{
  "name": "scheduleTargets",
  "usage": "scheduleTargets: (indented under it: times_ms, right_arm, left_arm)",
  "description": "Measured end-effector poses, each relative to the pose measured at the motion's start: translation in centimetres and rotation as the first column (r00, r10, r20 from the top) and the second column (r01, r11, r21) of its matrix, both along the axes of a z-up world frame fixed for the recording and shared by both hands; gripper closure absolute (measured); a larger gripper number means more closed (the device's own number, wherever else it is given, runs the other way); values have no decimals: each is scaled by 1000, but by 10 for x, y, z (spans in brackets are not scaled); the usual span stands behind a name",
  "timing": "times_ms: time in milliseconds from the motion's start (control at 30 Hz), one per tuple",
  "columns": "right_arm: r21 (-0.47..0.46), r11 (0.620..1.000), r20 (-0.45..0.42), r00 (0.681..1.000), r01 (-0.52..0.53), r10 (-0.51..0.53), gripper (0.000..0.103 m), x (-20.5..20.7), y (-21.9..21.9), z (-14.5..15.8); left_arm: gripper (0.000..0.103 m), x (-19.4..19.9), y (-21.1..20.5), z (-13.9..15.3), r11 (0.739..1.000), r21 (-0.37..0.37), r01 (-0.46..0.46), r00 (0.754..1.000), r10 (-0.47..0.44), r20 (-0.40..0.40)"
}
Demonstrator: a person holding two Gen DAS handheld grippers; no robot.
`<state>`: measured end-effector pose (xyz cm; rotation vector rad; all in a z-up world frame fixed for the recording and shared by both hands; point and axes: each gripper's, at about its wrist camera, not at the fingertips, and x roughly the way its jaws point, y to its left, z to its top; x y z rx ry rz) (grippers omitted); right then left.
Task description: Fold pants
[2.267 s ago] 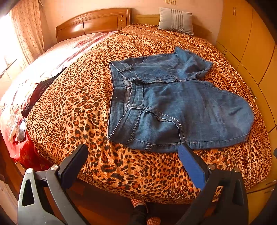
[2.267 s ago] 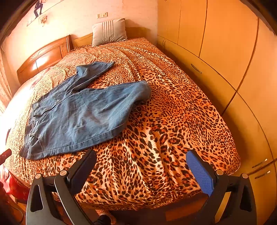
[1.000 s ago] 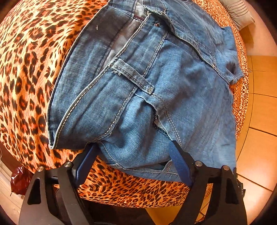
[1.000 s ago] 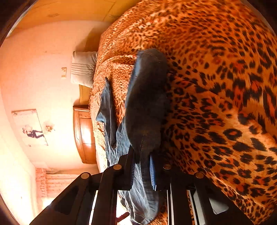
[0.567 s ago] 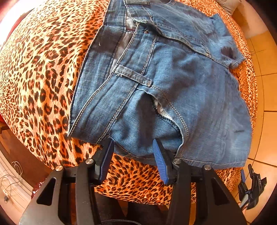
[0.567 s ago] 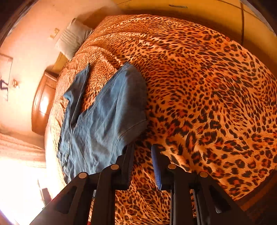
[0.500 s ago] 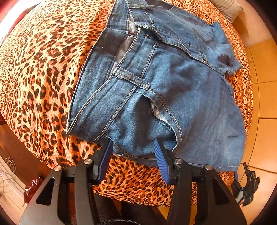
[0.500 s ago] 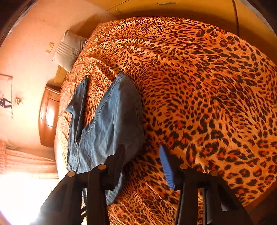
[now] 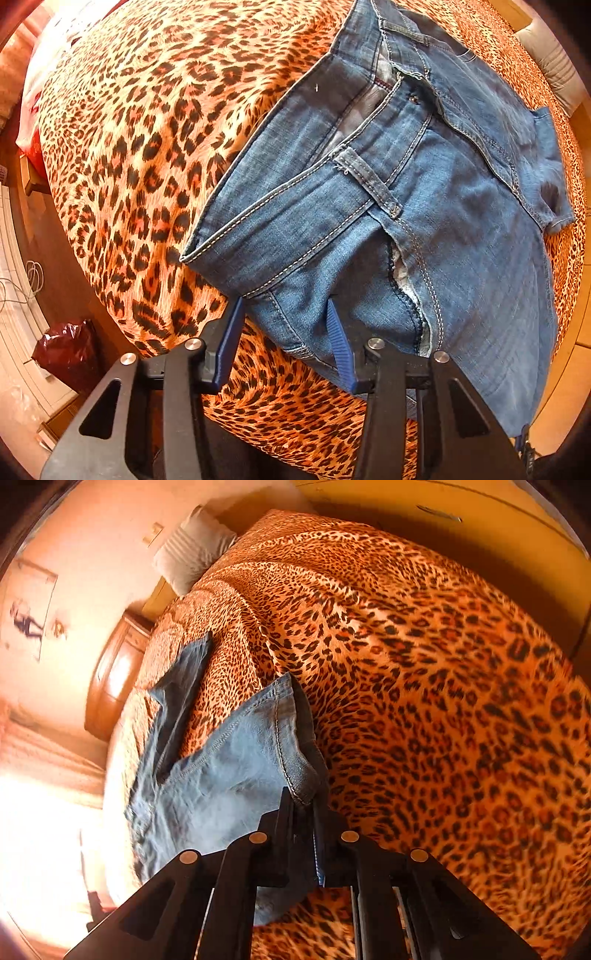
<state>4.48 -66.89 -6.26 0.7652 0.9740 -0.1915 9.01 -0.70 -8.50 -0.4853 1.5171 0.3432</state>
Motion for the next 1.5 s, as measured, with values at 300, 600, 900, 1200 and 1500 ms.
scheduleTargets:
  times_ms: [300,600,900,1200,1500]
  right_arm:
    - [109,946,-103,950,306,-295,79,-86,-65,-37]
    - [77,984,-78,985,162,-156,32,29,-40,-32]
    - [-85,996,-142,990,-1,-11,92,127,-14,-31]
    - [-85,996,-70,997,39,-45,68,198,-42,17]
    - [123,992,-5,1000,-2,3,65,389,12,-7]
  left_arm:
    - [63,-9,46,25,982,-175,65,997,-58,45]
    - [45,69,29,29,980,-67,187,979,-181,95]
    - [45,121,-11,-13,959,117,257,966,-259,3]
    - [45,180,40,30,993,-104,60,980,-39,197]
    - [29,298,70,-15,945,-299,-129,981,166,101]
